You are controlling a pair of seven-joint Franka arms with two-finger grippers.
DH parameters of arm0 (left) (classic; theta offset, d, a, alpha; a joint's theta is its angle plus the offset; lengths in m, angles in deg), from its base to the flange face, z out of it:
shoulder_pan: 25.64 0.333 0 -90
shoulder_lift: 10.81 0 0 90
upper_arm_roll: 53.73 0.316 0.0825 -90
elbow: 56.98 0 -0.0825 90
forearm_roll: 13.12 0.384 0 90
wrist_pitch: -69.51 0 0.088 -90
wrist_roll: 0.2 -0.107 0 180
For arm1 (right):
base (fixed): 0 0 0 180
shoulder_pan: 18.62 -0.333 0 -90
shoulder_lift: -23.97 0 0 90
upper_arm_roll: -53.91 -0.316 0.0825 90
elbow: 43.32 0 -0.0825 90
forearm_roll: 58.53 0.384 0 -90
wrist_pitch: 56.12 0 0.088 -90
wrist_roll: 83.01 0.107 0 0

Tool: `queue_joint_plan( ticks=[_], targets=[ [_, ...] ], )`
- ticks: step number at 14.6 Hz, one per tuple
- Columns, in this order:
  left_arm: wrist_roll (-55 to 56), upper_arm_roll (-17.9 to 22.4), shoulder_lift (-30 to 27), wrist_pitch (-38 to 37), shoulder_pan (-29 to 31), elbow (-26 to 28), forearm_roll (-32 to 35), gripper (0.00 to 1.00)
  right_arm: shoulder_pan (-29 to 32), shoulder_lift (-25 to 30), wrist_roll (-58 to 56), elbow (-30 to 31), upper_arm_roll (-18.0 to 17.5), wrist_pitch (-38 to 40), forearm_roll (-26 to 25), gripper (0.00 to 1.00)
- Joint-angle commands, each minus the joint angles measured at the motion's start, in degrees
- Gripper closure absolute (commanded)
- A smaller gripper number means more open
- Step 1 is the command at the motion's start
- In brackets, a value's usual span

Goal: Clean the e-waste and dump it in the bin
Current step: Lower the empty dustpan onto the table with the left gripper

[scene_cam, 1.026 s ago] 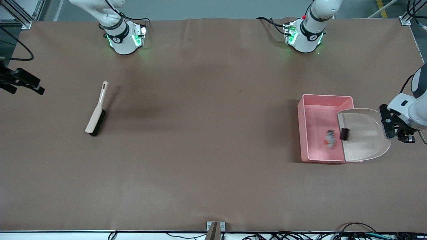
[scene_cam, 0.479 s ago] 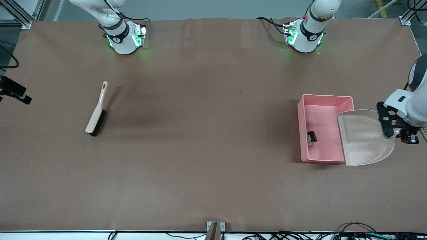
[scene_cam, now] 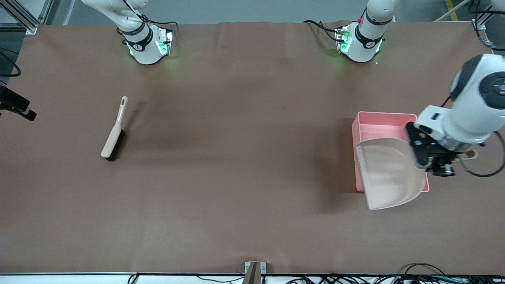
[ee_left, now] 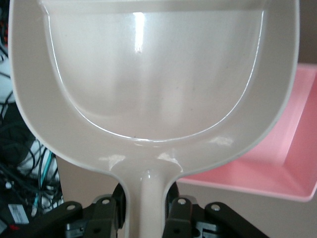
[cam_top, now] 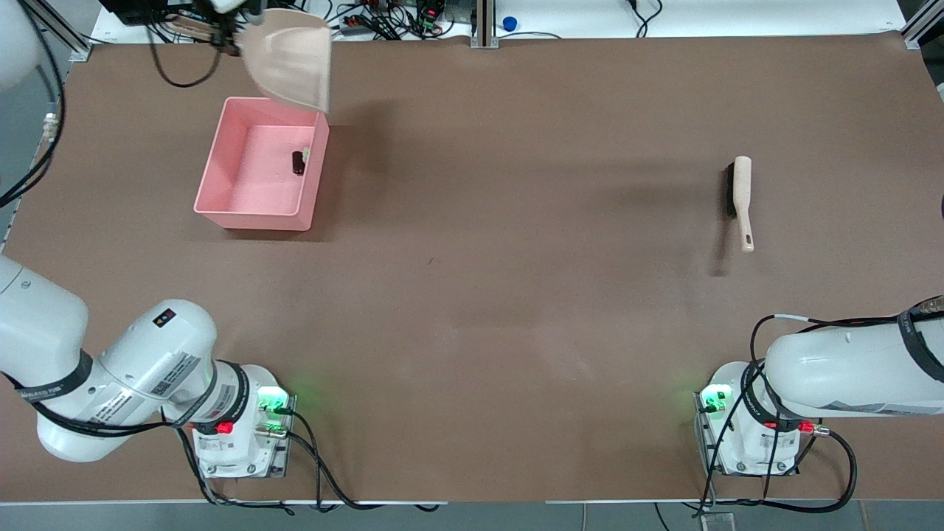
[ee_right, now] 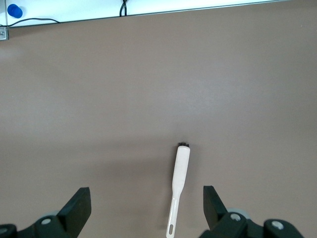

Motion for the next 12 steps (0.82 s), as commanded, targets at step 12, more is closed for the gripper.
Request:
queue_joint_plan(
  ticks=[12],
  targets=[
    [22.8, 15.8, 8.1, 12.4, -31.0, -1.2, -0.6, 1.00, 0.2, -0.1, -0.9, -0.5, -0.1, 1.8, 0.1, 0.00]
  ],
)
